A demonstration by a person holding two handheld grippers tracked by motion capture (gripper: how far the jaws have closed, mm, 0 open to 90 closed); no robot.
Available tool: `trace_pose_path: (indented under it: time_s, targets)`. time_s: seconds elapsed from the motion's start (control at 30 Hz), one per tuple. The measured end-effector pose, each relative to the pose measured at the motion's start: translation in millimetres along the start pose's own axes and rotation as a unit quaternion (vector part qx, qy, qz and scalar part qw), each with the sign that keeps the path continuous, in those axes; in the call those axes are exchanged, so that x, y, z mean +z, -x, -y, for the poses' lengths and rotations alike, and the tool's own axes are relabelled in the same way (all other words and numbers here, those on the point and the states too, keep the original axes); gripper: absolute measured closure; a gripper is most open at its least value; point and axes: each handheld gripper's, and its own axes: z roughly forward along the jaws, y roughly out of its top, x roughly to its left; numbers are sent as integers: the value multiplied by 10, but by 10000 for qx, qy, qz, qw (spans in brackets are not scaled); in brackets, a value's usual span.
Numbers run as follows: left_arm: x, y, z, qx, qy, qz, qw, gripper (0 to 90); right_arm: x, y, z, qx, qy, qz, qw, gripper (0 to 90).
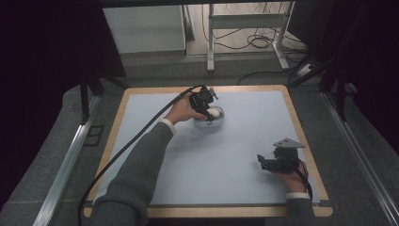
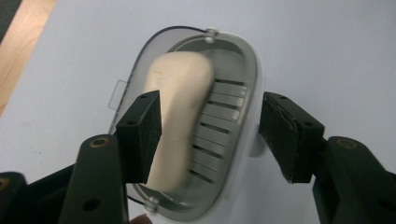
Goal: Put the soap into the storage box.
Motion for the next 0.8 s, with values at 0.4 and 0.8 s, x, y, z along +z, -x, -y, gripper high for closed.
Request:
trace_pose_path:
  time_s: [0.4,0.8]
  targets:
    - [-259,111,271,-265,409,1,9988,392,52,-11,16,27,2,-100,9999,90]
    - [-514,292,708,-663,648,-50,9957,380,42,-53,-2,-54,7,-36,10000,91]
